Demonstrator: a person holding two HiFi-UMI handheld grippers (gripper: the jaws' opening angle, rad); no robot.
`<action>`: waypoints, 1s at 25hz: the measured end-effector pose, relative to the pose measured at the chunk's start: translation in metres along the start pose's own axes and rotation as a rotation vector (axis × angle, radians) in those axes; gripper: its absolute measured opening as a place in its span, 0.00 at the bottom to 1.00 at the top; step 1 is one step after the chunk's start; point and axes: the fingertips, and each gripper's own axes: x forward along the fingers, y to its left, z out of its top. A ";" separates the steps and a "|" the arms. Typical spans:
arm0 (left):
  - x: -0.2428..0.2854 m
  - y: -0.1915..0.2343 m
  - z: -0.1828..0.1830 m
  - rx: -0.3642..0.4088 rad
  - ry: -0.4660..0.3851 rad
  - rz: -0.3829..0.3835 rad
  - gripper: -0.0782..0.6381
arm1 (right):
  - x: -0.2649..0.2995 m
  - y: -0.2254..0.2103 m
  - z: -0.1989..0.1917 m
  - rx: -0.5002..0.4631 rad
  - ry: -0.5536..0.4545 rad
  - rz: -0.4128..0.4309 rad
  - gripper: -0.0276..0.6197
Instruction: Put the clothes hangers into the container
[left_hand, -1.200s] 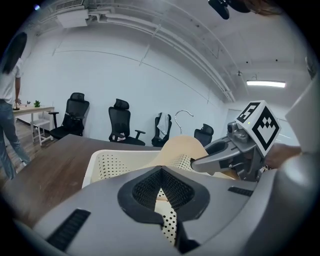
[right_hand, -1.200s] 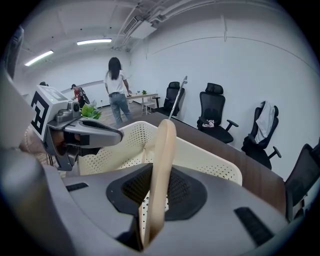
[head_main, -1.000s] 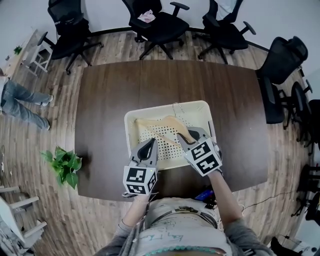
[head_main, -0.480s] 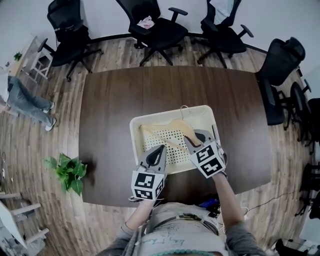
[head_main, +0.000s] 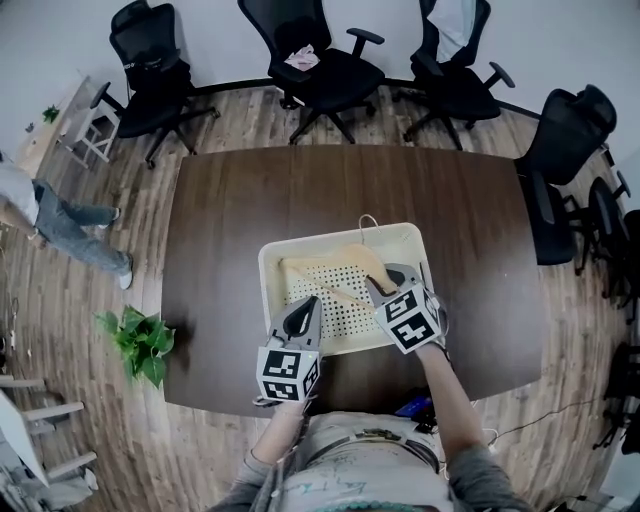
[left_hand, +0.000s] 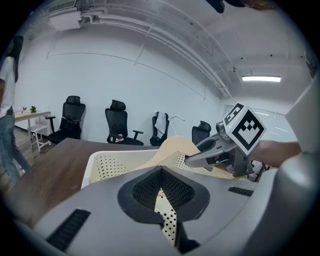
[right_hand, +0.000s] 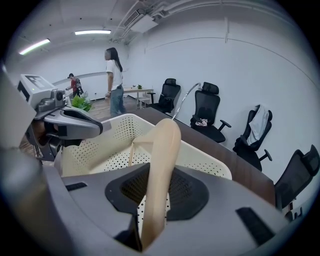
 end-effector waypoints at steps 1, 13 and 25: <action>0.000 0.000 0.000 0.000 0.000 0.004 0.12 | 0.001 -0.002 -0.001 0.000 0.003 -0.003 0.18; 0.004 -0.001 -0.004 0.011 0.032 -0.018 0.12 | 0.012 -0.013 -0.009 0.047 0.050 -0.010 0.19; 0.007 -0.001 -0.003 0.000 0.041 -0.040 0.12 | 0.022 -0.026 -0.020 0.096 0.115 -0.028 0.20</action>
